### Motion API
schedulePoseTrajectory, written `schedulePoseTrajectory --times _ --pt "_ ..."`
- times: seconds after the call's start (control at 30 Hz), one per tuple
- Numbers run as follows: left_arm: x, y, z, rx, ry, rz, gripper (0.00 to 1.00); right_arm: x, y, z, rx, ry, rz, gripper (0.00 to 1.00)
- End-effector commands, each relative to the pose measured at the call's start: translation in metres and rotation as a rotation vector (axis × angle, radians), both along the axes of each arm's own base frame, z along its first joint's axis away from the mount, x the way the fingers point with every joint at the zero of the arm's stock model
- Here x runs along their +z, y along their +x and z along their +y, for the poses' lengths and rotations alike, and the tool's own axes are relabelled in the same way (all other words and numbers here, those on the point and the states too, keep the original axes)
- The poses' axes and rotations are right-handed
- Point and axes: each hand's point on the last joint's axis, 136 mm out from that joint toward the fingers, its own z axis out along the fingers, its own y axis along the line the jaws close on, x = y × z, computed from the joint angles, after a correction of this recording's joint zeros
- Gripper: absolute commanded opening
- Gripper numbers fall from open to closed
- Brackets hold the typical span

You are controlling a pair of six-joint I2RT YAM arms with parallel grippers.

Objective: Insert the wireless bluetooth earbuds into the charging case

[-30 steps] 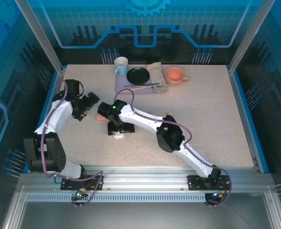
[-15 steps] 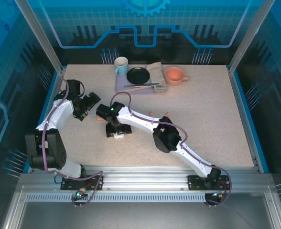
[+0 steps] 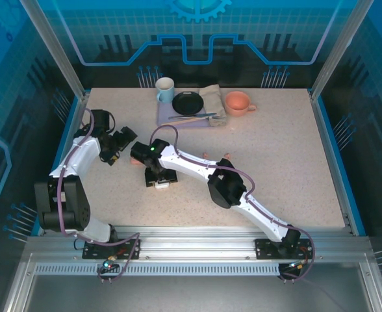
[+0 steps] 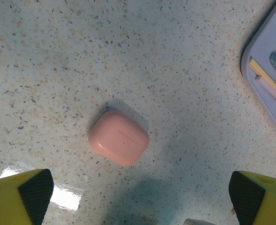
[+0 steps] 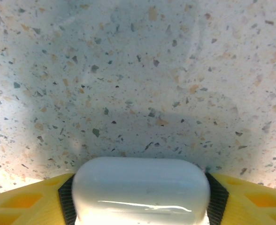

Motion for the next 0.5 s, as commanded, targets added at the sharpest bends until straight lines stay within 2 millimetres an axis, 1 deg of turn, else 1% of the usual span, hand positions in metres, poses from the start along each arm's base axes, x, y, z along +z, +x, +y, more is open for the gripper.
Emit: schedulePoseTrajectory --times 0.0,0.17,0.27,0.37,0.47 --pt "-0.004 -0.003 0.000 -0.004 -0.023 0.010 0.99 -0.007 -0.016 0.006 0.008 -0.007 0.029 0.64" --pt "0.000 -0.003 0.000 -0.012 -0.019 0.002 0.99 0.007 -0.013 0.008 -0.002 0.017 0.000 0.56" --pt "0.004 -0.004 -0.001 -0.021 -0.019 -0.018 0.99 0.025 -0.004 0.003 -0.015 0.027 -0.045 0.54" --pt "0.008 -0.006 -0.007 -0.036 -0.045 -0.045 0.99 0.054 0.011 -0.007 -0.050 0.060 -0.096 0.54" --pt "0.010 -0.009 -0.019 -0.066 -0.098 -0.097 0.99 0.086 0.030 -0.022 -0.101 0.113 -0.147 0.53"
